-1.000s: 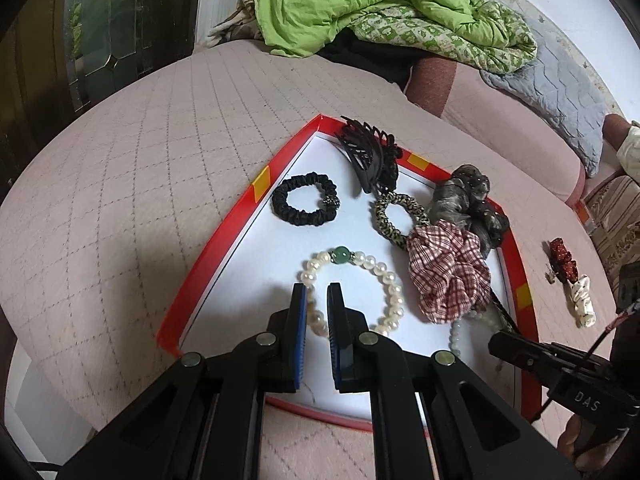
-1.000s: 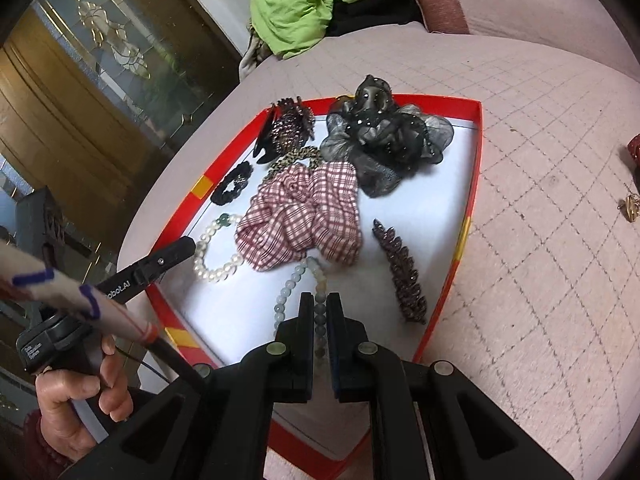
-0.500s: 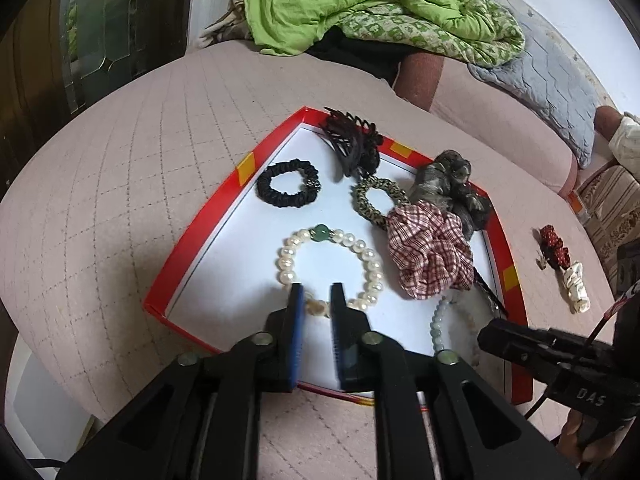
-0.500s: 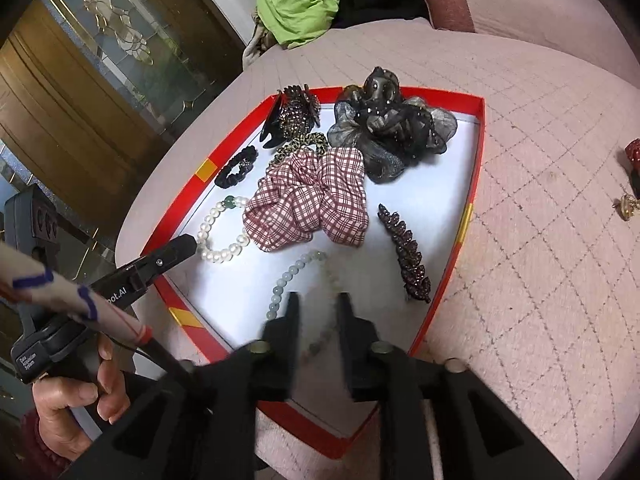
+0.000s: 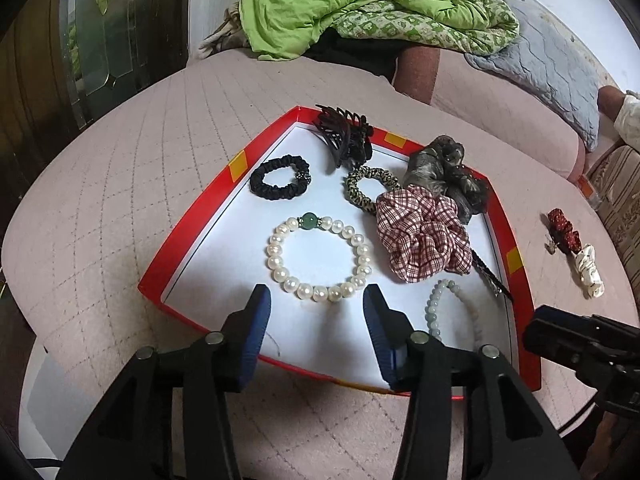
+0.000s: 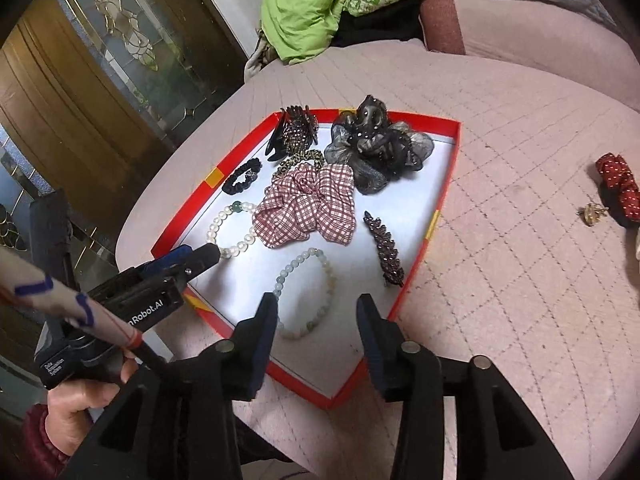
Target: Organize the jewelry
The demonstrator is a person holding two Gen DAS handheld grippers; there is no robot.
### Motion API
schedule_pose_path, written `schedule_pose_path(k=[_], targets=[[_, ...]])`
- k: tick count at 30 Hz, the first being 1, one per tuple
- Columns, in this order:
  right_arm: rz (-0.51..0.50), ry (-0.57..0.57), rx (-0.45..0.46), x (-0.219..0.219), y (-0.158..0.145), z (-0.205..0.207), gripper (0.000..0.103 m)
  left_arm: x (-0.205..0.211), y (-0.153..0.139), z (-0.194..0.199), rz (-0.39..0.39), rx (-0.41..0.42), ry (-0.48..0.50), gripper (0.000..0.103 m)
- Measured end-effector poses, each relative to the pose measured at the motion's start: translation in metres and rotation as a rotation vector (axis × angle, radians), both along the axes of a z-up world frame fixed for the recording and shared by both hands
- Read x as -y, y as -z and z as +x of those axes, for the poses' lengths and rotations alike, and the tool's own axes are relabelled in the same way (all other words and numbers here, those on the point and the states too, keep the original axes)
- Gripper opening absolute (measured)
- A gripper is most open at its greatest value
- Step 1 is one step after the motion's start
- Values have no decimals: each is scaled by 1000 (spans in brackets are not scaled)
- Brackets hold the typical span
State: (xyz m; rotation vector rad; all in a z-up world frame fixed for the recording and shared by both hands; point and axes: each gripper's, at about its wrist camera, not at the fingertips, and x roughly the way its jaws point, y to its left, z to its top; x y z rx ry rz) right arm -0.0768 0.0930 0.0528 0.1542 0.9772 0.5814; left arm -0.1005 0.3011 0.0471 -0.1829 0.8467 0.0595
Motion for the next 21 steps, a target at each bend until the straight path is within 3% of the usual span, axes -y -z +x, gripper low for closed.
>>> schedule_pose_path(k=[5,9,13,15,21], targets=[[-15,8,3,7,0,-8,53,8,-1,-5,19,8,17,63],[-33,25,14,15,0,-16,58,15,-5,-13,59,14,21,68],[-72,39,45,21,-6,-25,63,11,-18,-27,41,50,-34,79],[-94,39,68,22,-12,-30,68,7,-27,-38,40,86,-72,80],[-184,69,152,24,-28,-46,75,0,-59,-71,123,168,-190,88]])
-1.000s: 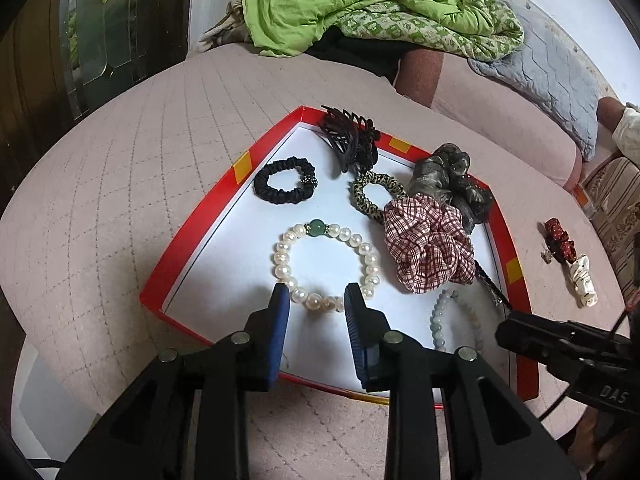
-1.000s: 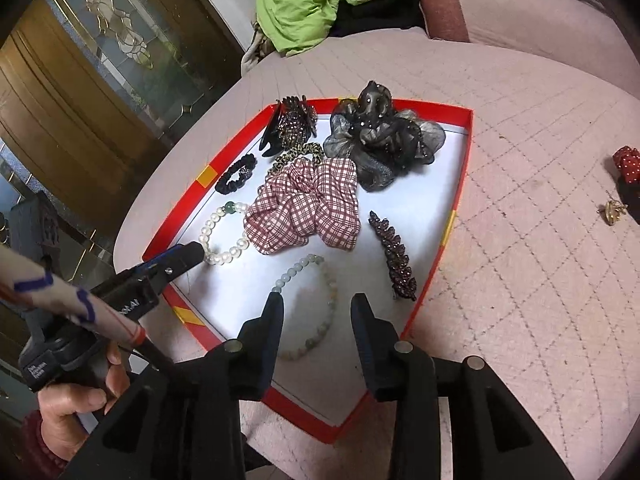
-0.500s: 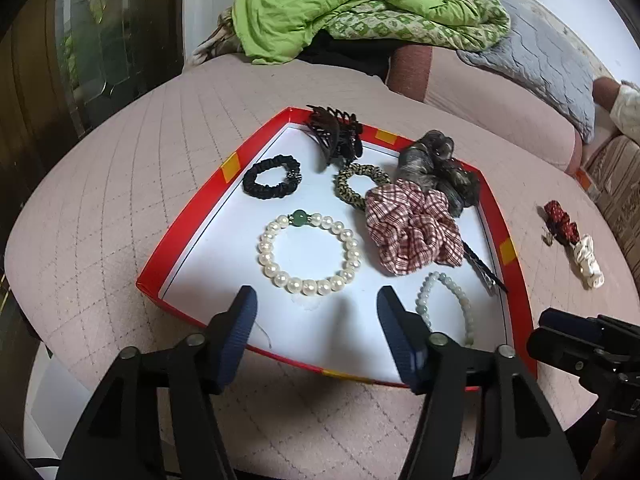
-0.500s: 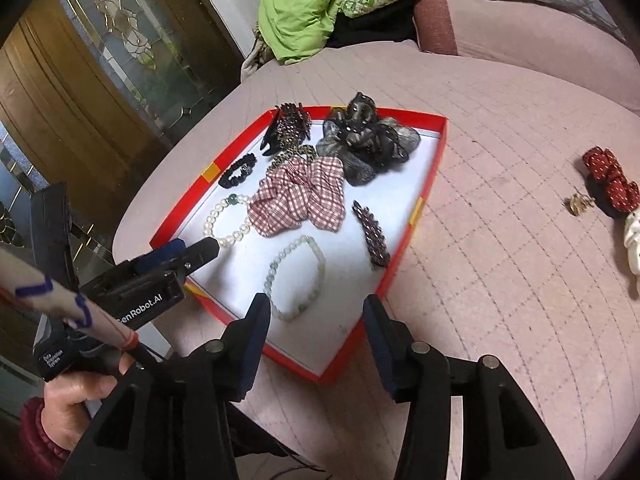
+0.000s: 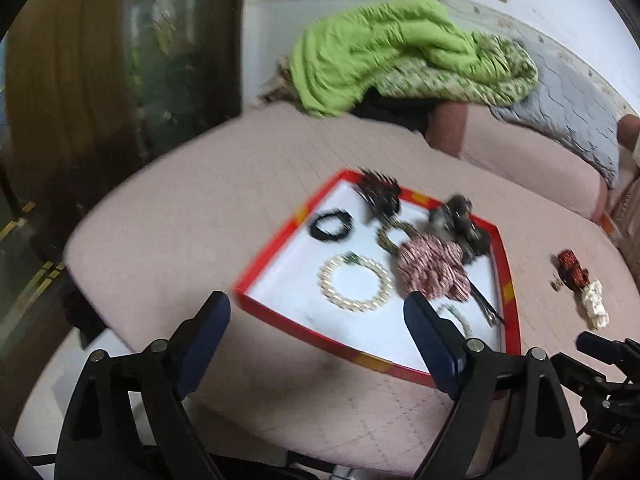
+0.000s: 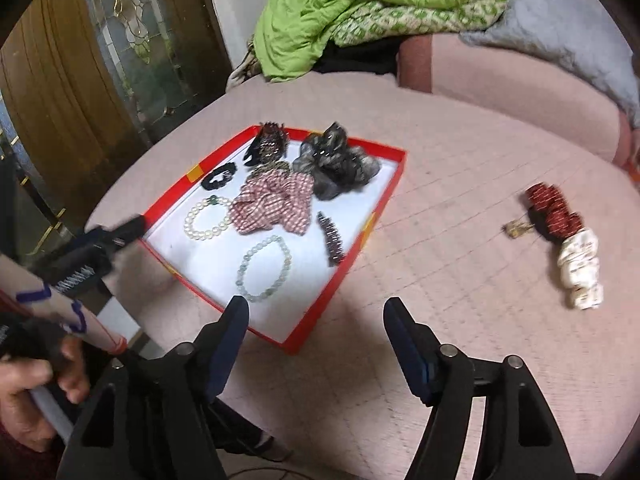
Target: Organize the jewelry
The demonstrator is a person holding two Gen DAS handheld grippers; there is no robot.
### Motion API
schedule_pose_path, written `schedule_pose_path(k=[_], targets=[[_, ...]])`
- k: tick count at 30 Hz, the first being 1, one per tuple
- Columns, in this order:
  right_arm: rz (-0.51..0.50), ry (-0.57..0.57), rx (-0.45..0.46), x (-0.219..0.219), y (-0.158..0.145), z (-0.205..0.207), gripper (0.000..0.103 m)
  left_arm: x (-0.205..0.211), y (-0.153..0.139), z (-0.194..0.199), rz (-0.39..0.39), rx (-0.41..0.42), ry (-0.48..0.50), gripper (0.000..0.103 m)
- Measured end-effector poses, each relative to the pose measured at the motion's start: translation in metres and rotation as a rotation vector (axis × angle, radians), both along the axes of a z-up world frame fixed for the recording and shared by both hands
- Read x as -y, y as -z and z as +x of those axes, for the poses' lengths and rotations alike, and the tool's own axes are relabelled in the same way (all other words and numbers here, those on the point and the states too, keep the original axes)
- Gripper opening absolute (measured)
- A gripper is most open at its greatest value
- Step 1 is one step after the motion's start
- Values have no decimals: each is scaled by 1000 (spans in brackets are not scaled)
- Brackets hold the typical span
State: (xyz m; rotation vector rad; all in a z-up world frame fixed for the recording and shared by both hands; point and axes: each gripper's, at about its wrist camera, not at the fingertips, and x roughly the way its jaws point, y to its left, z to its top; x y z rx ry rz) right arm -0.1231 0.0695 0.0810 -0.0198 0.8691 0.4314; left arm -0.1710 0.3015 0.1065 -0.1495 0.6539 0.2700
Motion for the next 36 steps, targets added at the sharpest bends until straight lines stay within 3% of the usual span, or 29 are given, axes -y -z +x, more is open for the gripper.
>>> schedule_pose_path(k=[5,8,11,15,18,22,24,29,36], targets=[[-53,43,37,6,-8,-9,84,11,-24,-25,101,75,5,102],[-106,74,66,9,-11,-15,87,19,-30,-33,130,79,-24,102],[-174,95,107,12,-12,-19,88,32,-32,-35,209,57,-26,102],[-281,122,195,18,-15,-27,88,54,-40,-41,337,91,6,102],[-373,138,262,22,-16,-33,90,70,-43,-41,370,84,38,102],[-413,165,288,35,-16,-37,91,88,-40,-42,446,47,10,102],[-457,179,306,39,-15,-38,91,92,-34,-44,441,37,-12,102],[-540,200,348,48,-11,-44,93,93,-23,-43,344,-18,10,102],[-494,159,321,42,-17,-52,93,77,-27,-47,281,-15,-10,102]])
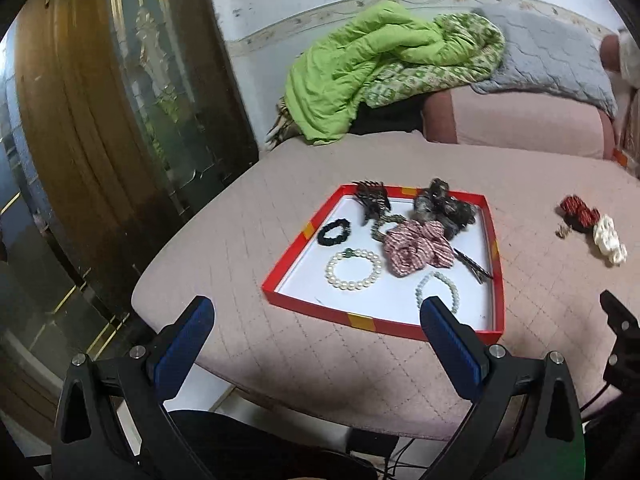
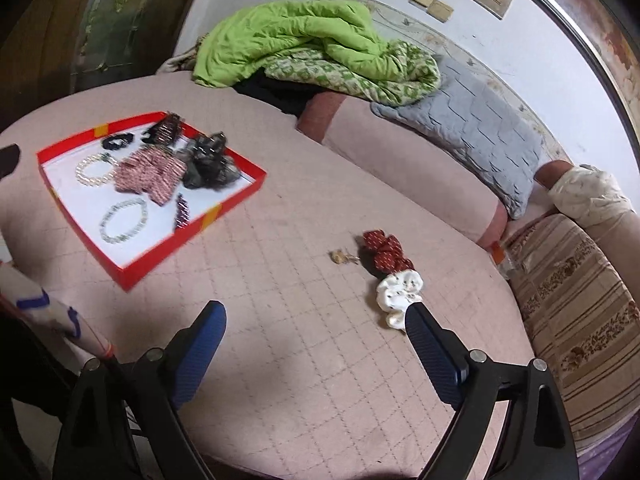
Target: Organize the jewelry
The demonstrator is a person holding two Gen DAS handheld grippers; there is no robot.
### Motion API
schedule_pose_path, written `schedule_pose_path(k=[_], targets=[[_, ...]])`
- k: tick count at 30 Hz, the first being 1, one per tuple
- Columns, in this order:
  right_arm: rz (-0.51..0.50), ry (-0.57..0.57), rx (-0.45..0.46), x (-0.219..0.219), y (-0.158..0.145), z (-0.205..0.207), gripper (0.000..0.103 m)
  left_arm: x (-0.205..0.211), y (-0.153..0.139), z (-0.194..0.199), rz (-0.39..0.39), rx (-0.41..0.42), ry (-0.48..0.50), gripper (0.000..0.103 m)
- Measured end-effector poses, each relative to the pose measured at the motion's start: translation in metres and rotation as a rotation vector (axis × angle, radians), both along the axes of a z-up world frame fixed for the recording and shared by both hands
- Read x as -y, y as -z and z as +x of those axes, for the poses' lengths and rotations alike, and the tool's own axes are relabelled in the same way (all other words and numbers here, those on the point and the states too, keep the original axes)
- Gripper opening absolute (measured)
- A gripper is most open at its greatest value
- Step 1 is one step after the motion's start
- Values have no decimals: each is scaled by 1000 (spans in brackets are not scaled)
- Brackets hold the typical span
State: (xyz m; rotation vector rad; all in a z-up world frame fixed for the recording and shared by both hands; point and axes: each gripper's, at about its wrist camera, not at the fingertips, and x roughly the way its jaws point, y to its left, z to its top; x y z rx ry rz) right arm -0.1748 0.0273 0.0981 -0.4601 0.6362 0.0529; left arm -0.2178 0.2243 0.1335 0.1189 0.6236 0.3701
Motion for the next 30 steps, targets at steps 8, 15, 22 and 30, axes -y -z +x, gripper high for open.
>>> schedule_pose_path(k=[8,15,22,30], targets=[[86,-114,31,-36,-28,-24,97,-35,-2,-19,-65,33,-102,102],[107,-170,-18,-50,-13,-27,97,-46,16,-9,-134,-14,-132,102],[143,-146,-62,-47,-3,-17,97,-43,26,-6,-139,-38,-116,102],[126,-156,-81,-51,4,-18,97,-43,35,0,-166,-73,-99,102]])
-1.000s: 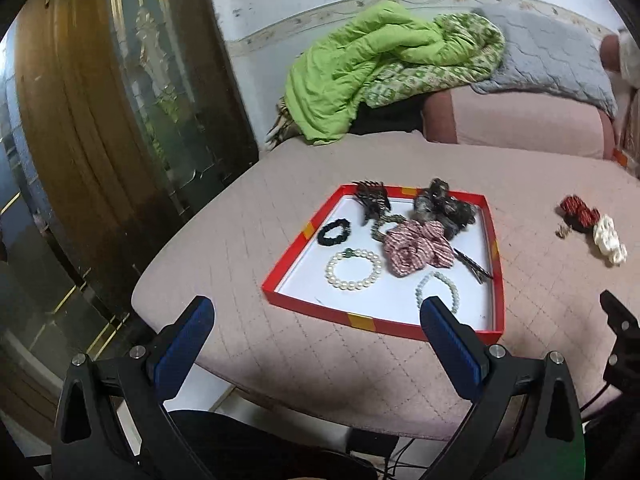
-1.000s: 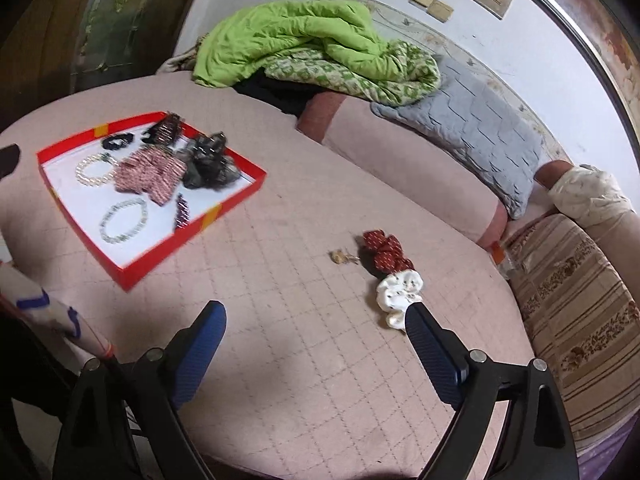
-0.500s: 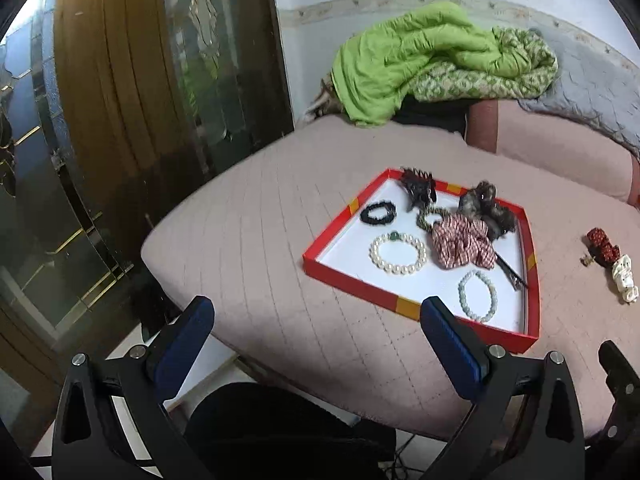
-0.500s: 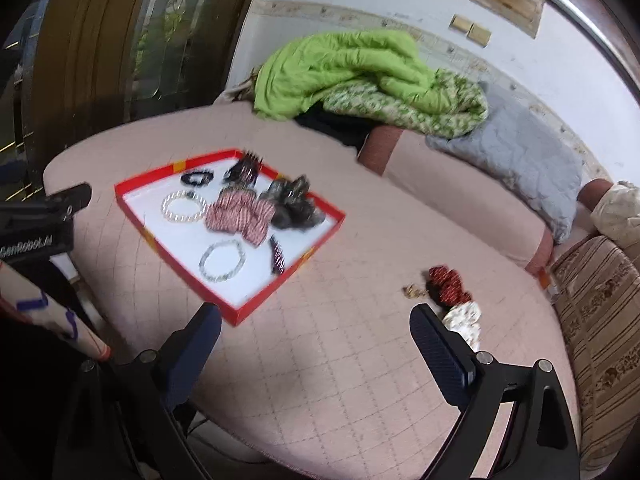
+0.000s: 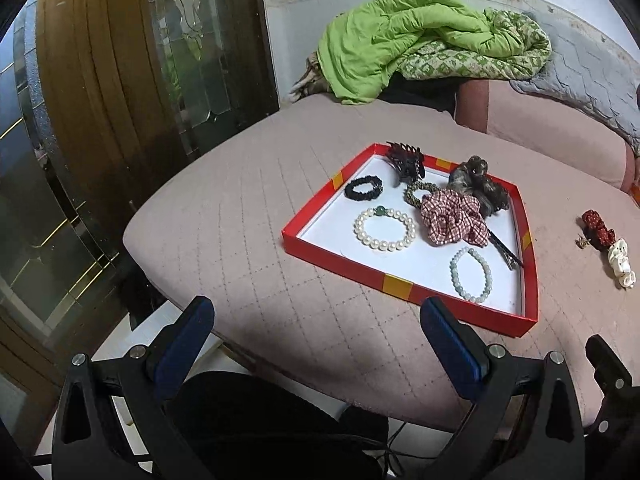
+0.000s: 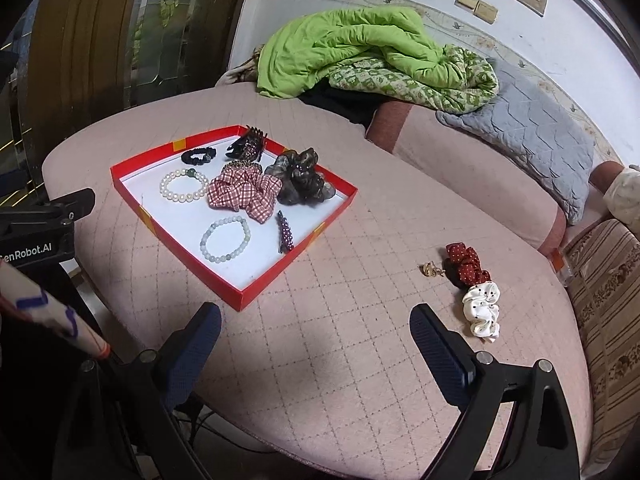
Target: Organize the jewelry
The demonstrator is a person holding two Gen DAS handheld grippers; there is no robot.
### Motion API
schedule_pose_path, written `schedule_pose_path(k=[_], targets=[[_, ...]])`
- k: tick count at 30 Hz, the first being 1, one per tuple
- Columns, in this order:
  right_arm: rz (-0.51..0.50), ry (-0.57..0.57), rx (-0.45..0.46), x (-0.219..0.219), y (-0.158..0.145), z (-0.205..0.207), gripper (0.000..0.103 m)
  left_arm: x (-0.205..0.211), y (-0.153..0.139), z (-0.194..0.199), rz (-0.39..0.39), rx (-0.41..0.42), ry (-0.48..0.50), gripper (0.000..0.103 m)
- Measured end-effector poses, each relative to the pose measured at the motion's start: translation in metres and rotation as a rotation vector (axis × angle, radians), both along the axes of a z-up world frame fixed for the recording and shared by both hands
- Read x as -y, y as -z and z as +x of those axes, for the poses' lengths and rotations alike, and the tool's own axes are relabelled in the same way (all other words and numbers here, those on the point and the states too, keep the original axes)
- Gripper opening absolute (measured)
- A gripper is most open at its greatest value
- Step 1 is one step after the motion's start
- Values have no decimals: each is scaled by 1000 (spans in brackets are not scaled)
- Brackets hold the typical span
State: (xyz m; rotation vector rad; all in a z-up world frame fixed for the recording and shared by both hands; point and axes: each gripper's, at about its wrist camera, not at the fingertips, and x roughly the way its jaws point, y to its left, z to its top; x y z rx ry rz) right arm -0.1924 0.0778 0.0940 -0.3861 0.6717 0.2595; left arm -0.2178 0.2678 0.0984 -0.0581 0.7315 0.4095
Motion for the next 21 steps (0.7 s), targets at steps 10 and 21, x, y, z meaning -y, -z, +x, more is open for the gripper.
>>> schedule_pose_path(k=[10,21], targets=[[-7,-1,-14,-2,3,0,97,0,5,2,-17,-12,13,102],[-15,-8,-35,-4,8,2,97,3,9,4,-24,-24,35,102]])
